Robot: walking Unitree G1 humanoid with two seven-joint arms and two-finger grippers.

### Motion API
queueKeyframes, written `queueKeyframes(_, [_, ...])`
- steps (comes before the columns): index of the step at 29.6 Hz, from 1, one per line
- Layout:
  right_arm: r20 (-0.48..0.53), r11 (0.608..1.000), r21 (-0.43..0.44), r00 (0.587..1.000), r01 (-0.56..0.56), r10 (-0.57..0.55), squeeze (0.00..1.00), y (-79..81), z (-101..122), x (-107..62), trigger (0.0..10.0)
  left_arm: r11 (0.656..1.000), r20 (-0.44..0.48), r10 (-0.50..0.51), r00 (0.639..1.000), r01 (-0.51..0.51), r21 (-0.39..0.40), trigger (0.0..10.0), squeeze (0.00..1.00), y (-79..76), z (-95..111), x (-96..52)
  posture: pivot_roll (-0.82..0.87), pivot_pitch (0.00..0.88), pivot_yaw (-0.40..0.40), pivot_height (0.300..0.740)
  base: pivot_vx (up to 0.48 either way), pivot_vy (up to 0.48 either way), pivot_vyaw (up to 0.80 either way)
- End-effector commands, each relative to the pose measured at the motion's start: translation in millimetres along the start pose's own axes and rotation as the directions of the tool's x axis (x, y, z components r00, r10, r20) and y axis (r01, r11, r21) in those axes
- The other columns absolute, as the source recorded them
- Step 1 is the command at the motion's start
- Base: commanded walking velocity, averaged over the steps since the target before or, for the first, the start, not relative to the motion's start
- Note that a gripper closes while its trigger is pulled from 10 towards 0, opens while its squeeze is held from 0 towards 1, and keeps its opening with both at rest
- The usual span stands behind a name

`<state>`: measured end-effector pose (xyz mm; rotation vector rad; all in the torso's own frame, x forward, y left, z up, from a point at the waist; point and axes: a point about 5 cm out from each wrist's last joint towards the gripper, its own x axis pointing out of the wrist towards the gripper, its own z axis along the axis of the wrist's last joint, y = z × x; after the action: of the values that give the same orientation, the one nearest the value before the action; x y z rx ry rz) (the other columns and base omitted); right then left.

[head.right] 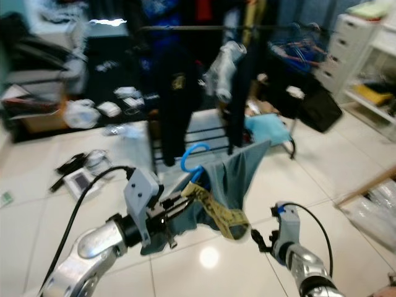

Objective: Hang hanger

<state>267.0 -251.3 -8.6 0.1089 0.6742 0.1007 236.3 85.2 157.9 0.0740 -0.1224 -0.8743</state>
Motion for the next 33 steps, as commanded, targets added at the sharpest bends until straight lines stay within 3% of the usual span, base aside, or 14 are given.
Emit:
queueKeyframes(1, [-0.005, 1.000, 0.005, 1.000, 0.007, -0.007, 0.00, -2.8, -1, -1.3, 10.0, 1.000, 0.018, -0.019, 1.000, 0.019, -0.001, 10.0, 0.00, -3.9, 3, 2.0, -0.04, 0.000, -0.005, 0.740, 0.382, 0.000, -0.80])
queueKeyframes(9, [-0.006, 1.000, 0.000, 1.000, 0.004, -0.004, 0.00, -2.1, -1, -1.1, 10.0, 1.000, 0.028, -0.010, 1.000, 0.010, 0.007, 10.0, 0.00, -1.9, 6, 5.2, -0.04, 0.000, -0.005, 0.740, 0.384, 0.000, -0.80])
queueKeyframes(20, [0.004, 1.000, 0.007, 1.000, 0.000, 0.000, 0.00, -2.1, 0, -1.0, 10.0, 0.998, 0.004, 0.056, 0.998, -0.056, 0.037, 10.0, 0.00, 6.9, 4, 8.5, -0.04, 0.000, -0.002, 0.740, 0.378, 0.000, 0.00])
queueKeyframes(28, [0.009, 0.999, 0.008, 0.999, -0.037, 0.037, 0.00, 1.7, 0, -0.2, 10.0, 0.977, -0.050, 0.185, 0.981, -0.179, 0.113, 10.0, 0.00, 25.1, -2, 10.3, -0.04, 0.000, -0.001, 0.740, 0.370, 0.000, 0.00])
queueKeyframes(30, [0.009, 0.999, 0.006, 0.999, -0.040, 0.040, 0.00, 2.2, -1, -0.3, 10.0, 0.943, -0.110, 0.313, 0.943, -0.295, 0.154, 10.0, 0.00, 44.3, -12, 4.4, -0.03, 0.000, 0.001, 0.740, 0.369, 0.000, 0.77])
queueKeyframes(33, [0.008, 0.999, 0.006, 0.999, -0.032, 0.032, 0.00, 2.5, -2, -0.1, 10.0, 0.921, -0.144, 0.371, 0.918, -0.343, 0.182, 10.0, 0.00, 53.9, -17, 0.3, -0.03, 0.000, 0.001, 0.740, 0.368, 0.000, 0.78])
